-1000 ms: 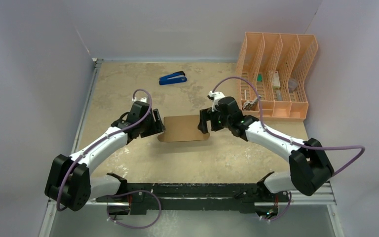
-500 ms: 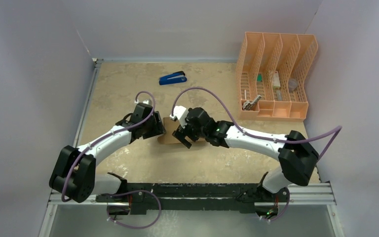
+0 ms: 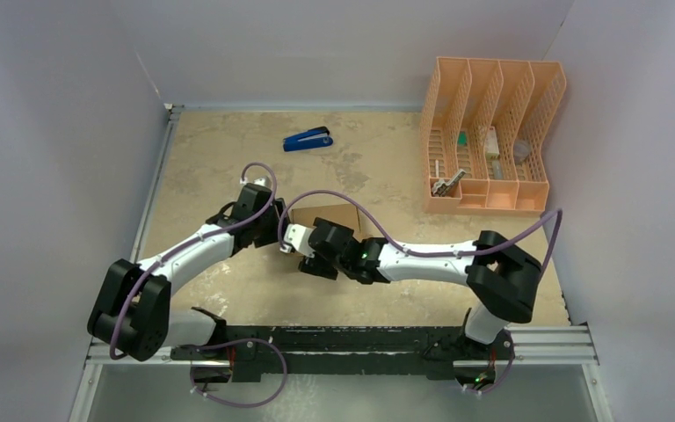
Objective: Fold the paper box
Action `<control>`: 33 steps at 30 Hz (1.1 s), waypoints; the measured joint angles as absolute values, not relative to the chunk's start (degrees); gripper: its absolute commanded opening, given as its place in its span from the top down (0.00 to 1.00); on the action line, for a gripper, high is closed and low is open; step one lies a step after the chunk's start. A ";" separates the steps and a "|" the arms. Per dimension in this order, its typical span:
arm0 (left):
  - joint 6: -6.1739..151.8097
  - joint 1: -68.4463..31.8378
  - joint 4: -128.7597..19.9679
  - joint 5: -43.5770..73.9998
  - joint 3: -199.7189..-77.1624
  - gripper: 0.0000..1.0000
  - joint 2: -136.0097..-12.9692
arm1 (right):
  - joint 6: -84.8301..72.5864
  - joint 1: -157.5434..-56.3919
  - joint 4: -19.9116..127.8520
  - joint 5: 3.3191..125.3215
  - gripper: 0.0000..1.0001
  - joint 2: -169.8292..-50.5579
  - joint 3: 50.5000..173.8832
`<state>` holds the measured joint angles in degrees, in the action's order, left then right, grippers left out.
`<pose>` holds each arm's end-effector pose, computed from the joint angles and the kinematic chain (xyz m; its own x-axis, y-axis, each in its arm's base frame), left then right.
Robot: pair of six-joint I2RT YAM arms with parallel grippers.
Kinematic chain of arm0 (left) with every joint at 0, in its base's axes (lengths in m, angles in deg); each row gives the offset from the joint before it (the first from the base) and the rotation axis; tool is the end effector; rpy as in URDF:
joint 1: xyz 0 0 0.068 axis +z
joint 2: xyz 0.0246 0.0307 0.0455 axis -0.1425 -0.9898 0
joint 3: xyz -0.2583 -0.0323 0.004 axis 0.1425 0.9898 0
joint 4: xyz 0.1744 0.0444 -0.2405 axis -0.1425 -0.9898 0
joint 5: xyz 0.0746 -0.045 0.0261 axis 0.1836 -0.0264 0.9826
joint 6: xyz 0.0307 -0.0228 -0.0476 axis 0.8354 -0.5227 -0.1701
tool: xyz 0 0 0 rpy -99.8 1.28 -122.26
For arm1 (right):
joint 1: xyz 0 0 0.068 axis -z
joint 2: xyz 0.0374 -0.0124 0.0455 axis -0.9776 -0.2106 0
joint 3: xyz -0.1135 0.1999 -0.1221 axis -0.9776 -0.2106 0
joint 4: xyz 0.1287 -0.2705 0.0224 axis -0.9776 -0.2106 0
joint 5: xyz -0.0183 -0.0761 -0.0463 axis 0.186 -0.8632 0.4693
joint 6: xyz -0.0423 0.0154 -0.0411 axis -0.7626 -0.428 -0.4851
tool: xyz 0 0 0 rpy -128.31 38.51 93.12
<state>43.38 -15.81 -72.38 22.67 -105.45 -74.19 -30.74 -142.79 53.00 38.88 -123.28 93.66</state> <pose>0.2705 -0.1211 0.1428 -0.8139 -0.3560 -0.4592 -0.1584 0.8964 -0.4141 0.1797 0.3516 0.1660 -0.0188 -0.7278 -0.6855 -0.8059 0.4169 -0.4205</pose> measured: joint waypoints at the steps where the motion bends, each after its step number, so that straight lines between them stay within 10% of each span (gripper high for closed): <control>1: 43.51 -15.81 -72.40 22.67 -105.45 0.42 -74.13 | -31.72 -143.01 53.75 37.63 0.20 -123.65 93.29; 28: 45.83 -7.16 -81.47 24.82 -107.53 0.41 -65.06 | -40.55 -143.95 58.45 29.78 0.99 -128.70 95.14; 33: 44.43 -5.78 -83.48 28.53 -107.53 0.42 -60.36 | -37.01 -142.00 53.16 34.20 1.00 -128.57 98.82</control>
<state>44.43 -5.78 -83.48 28.53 -107.53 -60.36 -37.01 -142.00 53.16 34.20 -128.57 98.82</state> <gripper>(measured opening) 0.584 0.011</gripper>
